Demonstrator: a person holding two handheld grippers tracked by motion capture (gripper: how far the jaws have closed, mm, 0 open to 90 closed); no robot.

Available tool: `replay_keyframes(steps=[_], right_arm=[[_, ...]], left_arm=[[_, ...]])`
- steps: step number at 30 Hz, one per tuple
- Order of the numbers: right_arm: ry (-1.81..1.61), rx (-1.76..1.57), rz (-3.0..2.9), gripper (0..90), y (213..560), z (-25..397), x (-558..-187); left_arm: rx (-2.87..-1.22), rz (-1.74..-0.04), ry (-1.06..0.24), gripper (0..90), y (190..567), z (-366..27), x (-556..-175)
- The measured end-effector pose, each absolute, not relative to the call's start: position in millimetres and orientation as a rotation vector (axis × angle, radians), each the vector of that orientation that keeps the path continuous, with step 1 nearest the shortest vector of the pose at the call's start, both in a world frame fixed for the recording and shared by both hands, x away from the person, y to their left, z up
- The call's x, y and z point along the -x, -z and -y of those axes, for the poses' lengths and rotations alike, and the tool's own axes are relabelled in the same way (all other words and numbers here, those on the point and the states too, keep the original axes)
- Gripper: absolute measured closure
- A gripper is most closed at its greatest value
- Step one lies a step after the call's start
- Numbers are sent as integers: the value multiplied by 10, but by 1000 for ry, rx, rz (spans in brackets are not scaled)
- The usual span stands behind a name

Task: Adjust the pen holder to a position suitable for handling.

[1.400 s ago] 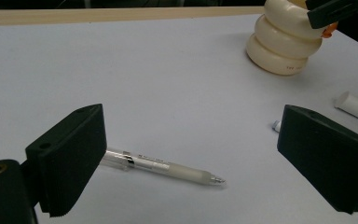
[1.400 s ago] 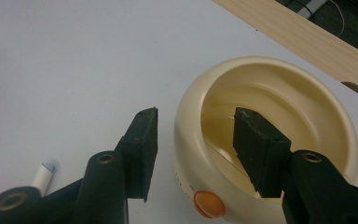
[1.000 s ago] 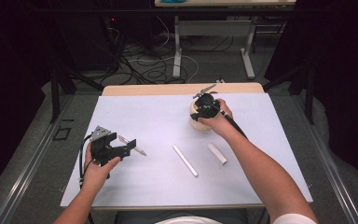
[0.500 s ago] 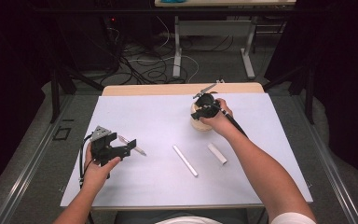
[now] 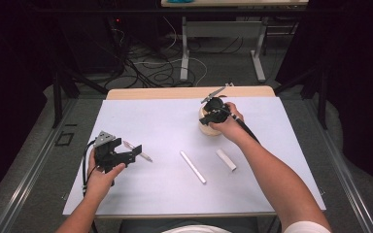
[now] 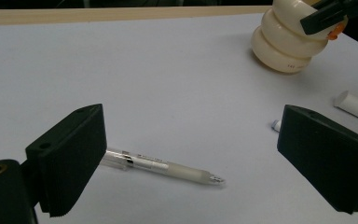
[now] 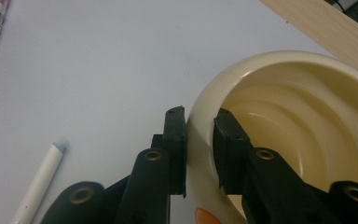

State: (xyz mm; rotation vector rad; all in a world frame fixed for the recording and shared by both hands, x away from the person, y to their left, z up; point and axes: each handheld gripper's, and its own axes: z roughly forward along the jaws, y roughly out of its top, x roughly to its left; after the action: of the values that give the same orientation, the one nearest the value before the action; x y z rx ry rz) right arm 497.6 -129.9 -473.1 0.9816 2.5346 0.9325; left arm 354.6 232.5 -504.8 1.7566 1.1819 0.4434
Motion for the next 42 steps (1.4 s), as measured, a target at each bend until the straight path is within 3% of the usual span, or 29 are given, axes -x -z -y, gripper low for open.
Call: replay_keyframes(steps=[42], right_arm=[[-958,-901,-2632,779,4549,988,-4698]], left_arm=[[-1754,-1182,-445,85,5048,-2318,-3540]])
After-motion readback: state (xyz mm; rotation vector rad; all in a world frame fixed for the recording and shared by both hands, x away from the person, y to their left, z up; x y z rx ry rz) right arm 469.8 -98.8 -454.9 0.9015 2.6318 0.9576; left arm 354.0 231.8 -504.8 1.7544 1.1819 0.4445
